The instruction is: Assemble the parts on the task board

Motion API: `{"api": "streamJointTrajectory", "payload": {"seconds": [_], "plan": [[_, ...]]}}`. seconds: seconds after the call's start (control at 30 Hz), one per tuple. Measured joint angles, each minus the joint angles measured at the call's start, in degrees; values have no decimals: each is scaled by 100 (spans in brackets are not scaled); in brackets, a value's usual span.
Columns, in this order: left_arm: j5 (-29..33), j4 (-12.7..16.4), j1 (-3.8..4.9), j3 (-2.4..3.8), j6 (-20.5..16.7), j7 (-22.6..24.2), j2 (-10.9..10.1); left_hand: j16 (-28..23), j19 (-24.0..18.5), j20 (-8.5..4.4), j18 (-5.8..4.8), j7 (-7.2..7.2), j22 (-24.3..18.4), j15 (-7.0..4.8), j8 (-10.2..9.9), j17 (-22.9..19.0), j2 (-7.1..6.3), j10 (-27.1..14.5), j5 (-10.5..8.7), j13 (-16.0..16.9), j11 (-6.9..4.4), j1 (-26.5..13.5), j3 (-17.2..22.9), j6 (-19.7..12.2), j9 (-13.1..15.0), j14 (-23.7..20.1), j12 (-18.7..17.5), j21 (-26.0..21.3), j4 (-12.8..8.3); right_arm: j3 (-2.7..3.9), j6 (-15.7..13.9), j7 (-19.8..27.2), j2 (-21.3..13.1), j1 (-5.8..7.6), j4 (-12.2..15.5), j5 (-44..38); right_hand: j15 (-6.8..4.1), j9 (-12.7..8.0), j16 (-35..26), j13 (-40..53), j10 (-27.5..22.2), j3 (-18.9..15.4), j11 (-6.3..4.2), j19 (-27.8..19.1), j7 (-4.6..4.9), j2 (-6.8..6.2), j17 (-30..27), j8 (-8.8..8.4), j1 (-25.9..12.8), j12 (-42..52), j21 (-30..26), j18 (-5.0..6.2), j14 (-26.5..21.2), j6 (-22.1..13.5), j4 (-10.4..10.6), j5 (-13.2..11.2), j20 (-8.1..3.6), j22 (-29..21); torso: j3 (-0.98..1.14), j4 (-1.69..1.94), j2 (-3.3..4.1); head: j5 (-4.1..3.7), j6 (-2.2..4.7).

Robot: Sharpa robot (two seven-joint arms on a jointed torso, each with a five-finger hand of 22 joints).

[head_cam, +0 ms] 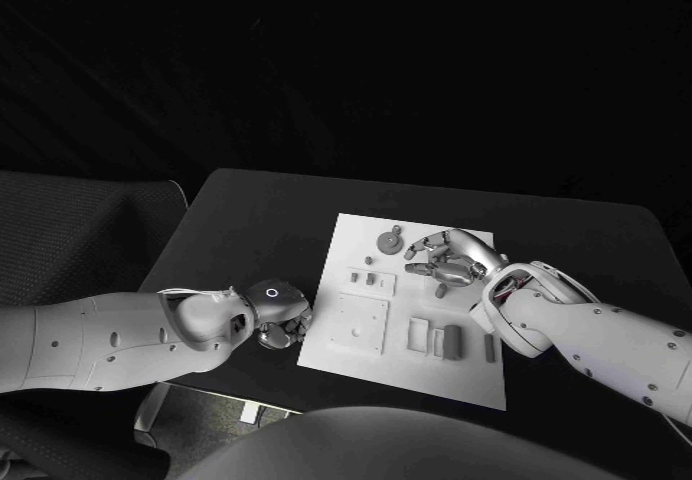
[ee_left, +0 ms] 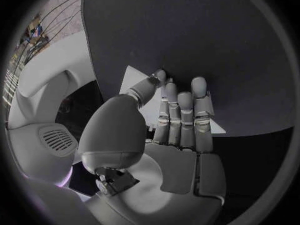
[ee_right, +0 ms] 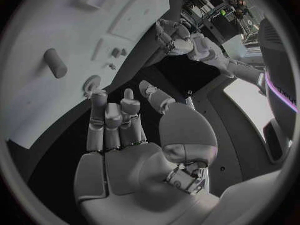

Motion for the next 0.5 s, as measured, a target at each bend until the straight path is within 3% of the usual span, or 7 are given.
{"api": "streamJointTrajectory", "payload": {"seconds": [0.5], "plan": [[-146, 18, 5, 8, 32, -28, -6, 179, 225, -142, 23, -50, -1, -114, 3, 127, 99, 391, 11, -4, -89, -16, -79, 153, -25, 277, 108, 348, -78, 0, 0, 4, 0, 0, 3, -4, 9, 0, 0, 0, 0, 0, 0, -8, 6, 0, 0, 0, 0, 0, 0, -6, -9, 6, 0, 8, 8, 0, -1, -3, 0, 4, 0]]}}
